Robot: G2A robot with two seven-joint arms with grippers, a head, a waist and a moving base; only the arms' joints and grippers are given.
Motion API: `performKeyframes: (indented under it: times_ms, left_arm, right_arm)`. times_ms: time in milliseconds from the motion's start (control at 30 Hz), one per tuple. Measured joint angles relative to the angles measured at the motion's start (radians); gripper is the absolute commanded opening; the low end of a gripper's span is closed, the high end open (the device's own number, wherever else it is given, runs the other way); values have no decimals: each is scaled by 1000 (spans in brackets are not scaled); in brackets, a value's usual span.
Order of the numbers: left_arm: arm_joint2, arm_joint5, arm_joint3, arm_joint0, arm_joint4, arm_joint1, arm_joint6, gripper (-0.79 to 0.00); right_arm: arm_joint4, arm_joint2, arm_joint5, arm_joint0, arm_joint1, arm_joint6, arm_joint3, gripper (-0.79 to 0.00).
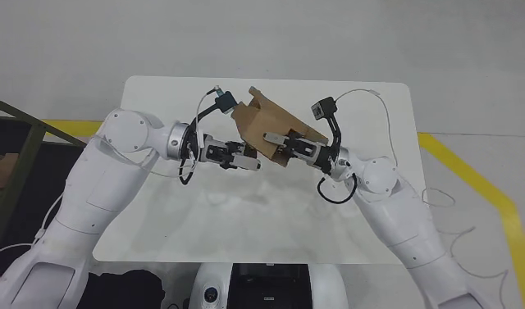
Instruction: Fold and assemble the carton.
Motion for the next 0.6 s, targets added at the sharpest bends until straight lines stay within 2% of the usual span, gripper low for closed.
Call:
performKeyframes:
  times_ms: [233, 400, 600]
  left_arm:
    - [-27, -7, 2, 15, -15, 6, -13, 0]
    - [-89, -20, 33, 49, -48, 18, -21, 0]
    - [-174, -37, 68, 91, -58, 33, -5, 0]
  right_arm:
    - [1, 30, -11, -2, 3, -4, 12, -785]
    - [2, 66, -16, -15, 12, 30, 19, -785]
    - [45, 103, -24, -23, 24, 126, 35, -785]
